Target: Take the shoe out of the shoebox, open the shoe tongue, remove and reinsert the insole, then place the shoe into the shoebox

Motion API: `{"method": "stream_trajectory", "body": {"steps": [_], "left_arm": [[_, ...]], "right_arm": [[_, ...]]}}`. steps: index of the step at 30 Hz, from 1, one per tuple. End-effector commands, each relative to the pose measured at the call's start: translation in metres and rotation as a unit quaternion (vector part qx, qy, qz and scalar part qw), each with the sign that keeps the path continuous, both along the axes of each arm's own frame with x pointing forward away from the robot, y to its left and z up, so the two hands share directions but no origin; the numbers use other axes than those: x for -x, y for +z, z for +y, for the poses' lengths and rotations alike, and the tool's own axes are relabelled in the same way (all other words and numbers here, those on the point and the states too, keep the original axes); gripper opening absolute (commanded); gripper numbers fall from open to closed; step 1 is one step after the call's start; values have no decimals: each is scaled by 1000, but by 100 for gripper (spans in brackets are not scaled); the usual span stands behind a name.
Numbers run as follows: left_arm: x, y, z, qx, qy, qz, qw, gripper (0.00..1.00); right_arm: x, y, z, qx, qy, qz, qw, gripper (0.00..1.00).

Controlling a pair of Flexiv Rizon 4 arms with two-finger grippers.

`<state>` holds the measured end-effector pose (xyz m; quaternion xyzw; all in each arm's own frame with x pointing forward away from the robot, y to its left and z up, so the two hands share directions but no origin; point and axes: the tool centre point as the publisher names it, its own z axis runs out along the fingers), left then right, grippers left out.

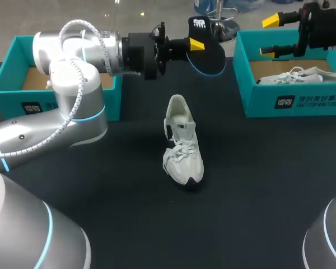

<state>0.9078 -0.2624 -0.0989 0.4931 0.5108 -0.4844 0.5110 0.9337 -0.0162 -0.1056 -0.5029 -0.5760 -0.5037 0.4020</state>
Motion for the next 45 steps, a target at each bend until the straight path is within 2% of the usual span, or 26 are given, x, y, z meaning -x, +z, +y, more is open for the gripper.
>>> {"method": "stream_trajectory", "body": {"steps": [1,13,17,20,23,24,26,29,31,32,33,34,35,36,38,45], "left_arm": [[0,0,0,-1,-1,-1,1000,0],[0,0,0,-1,-1,-1,1000,0],[7,6,3,4,-4,110,994,0],[14,9,5,30,-5,185,982,0],[17,9,6,30,13,275,961,0],[16,9,5,1,23,315,949,0],[18,6,5,-3,28,357,934,0],[18,-4,4,-33,27,460,887,0],[16,-8,3,-23,25,512,858,0],[16,-11,2,-55,15,538,841,0],[15,-11,2,-34,5,571,820,0],[15,-11,2,-37,-2,597,801,0],[14,-11,1,-28,-13,612,790,0],[12,-8,2,-6,-20,640,768,0],[7,-6,4,4,-39,675,737,0],[7,-6,4,4,-39,675,737,0]], "right_arm": [[-1,0,1,1,0,1,1000,100],[-1,0,1,1,0,1,1000,100],[-1,0,1,1,0,1,1000,100],[-1,0,1,1,0,1,1000,100],[-1,0,1,1,0,1,1000,100],[-1,0,1,1,0,1,1000,100],[-1,0,1,1,0,1,1000,100],[-1,0,1,1,0,1,1000,100],[-1,0,1,1,0,1,1000,100],[-1,0,1,1,0,1,1000,100],[-1,0,1,1,0,1,1000,100],[-1,0,1,1,0,1,1000,100],[-1,0,1,1,0,1,1000,100],[-1,0,1,1,0,1,1000,100],[-1,0,1,1,0,1,1000,100],[-1,0,1,1,0,1,1000,100]]}}
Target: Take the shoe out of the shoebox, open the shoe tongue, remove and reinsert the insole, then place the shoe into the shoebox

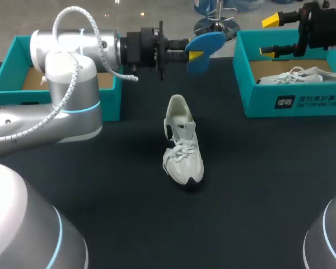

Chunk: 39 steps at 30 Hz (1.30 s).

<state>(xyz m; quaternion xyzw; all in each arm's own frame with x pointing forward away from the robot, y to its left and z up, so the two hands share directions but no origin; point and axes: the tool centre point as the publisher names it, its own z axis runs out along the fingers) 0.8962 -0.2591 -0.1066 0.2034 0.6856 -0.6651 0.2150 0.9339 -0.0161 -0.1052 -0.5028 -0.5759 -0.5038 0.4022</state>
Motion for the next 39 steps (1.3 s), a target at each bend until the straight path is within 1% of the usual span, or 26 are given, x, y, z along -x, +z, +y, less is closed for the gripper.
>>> {"method": "stream_trajectory", "body": {"steps": [1,9,10,11,12,13,14,15,16,17,18,19,20,21,24,28,29,30,39], "left_arm": [[-5,1,0,14,-38,249,968,0],[-5,1,0,14,-38,249,968,0],[-5,4,1,10,-20,294,956,0],[-5,5,1,5,-21,330,944,0],[-4,10,3,14,-16,394,919,0],[-4,12,3,1,2,444,896,0],[-3,13,4,6,-3,465,886,0],[-3,15,5,5,9,489,872,0],[-1,15,6,-13,10,522,853,0],[0,16,6,5,11,544,839,0],[1,17,7,3,11,571,821,0],[2,17,7,-2,3,586,810,0],[3,17,8,10,6,601,800,0],[3,16,8,6,3,617,787,0],[3,14,9,19,-1,656,754,0],[5,15,11,44,1,701,712,0],[5,15,11,49,-5,715,697,0],[5,16,11,50,-11,718,694,0],[5,16,11,50,-11,718,694,0]], "right_arm": [[0,0,1,1,0,0,1000,100],[0,0,1,1,0,0,1000,100],[0,0,1,1,0,0,1000,100],[0,0,1,1,0,0,1000,100],[0,0,1,1,0,0,1000,100],[0,0,1,1,0,0,1000,100],[0,0,1,1,0,0,1000,100],[0,0,1,1,0,0,1000,100],[0,0,1,1,0,0,1000,100],[0,0,1,1,0,0,1000,100],[0,0,1,1,0,0,1000,100],[0,0,1,1,0,0,1000,100],[0,0,1,1,0,0,1000,100],[0,0,1,1,0,0,1000,100],[0,0,1,1,0,0,1000,100],[0,0,1,1,0,0,1000,100],[0,0,1,1,0,0,1000,100],[0,0,1,1,0,0,1000,100],[0,0,1,1,0,0,1000,100]]}}
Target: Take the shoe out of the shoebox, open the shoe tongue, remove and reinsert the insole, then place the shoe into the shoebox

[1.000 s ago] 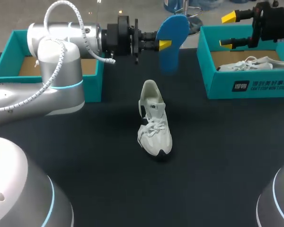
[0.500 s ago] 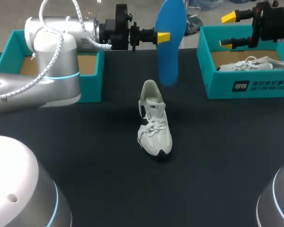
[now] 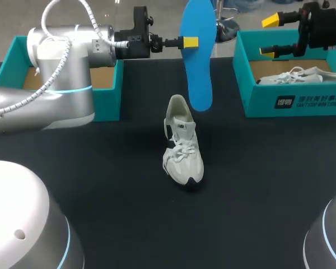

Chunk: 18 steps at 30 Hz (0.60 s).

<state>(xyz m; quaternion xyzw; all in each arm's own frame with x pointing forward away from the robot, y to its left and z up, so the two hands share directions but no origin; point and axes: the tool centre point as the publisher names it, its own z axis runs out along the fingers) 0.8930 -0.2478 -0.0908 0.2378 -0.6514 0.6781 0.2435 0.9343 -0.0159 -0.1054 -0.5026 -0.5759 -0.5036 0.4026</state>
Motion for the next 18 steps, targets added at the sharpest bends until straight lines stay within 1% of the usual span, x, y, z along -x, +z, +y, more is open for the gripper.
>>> {"method": "stream_trajectory", "body": {"steps": [1,4,5,6,8,16,18], "left_arm": [[1,0,0,15,6,154,988,0],[1,0,0,15,6,154,988,0],[2,0,0,16,0,188,982,0],[2,-1,-1,11,-7,207,978,0],[4,-2,-1,17,-16,256,966,0],[0,-7,0,35,-31,306,951,0],[0,-8,2,34,-31,309,950,0]], "right_arm": [[0,0,1,1,0,0,1000,100],[0,0,1,1,0,0,1000,100],[0,0,1,1,0,0,1000,100],[0,0,1,1,0,0,1000,100],[0,0,1,1,0,0,1000,100],[0,0,1,1,0,0,1000,100],[0,0,1,1,0,0,1000,100]]}}
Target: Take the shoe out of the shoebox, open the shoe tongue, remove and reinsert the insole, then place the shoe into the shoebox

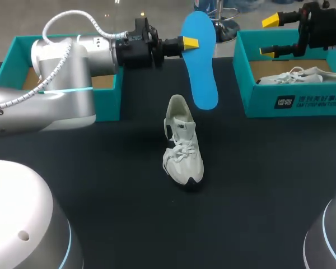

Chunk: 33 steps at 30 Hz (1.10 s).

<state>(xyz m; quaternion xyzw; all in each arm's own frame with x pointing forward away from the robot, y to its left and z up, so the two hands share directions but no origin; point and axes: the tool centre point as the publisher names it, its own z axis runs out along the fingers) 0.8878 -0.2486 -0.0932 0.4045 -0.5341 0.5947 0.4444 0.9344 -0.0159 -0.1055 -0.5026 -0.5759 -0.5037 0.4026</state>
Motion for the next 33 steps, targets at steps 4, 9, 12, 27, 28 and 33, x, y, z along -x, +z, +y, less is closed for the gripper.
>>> {"method": "stream_trajectory", "body": {"steps": [4,9,12,27,28,33], "left_arm": [[-8,-9,3,15,-16,36,999,0],[-9,-11,1,21,-22,50,998,0],[-9,-11,1,25,-20,60,998,0],[-10,-12,3,15,-24,92,995,0],[-10,-13,3,14,-25,94,995,0],[-10,-19,1,10,-28,103,994,0]], "right_arm": [[0,0,1,1,0,0,1000,100],[0,0,1,1,0,0,1000,100],[0,0,1,1,0,0,1000,100],[14,17,23,50,-27,0,998,100],[15,19,25,67,-32,3,997,100],[20,43,41,187,-31,14,982,100]]}}
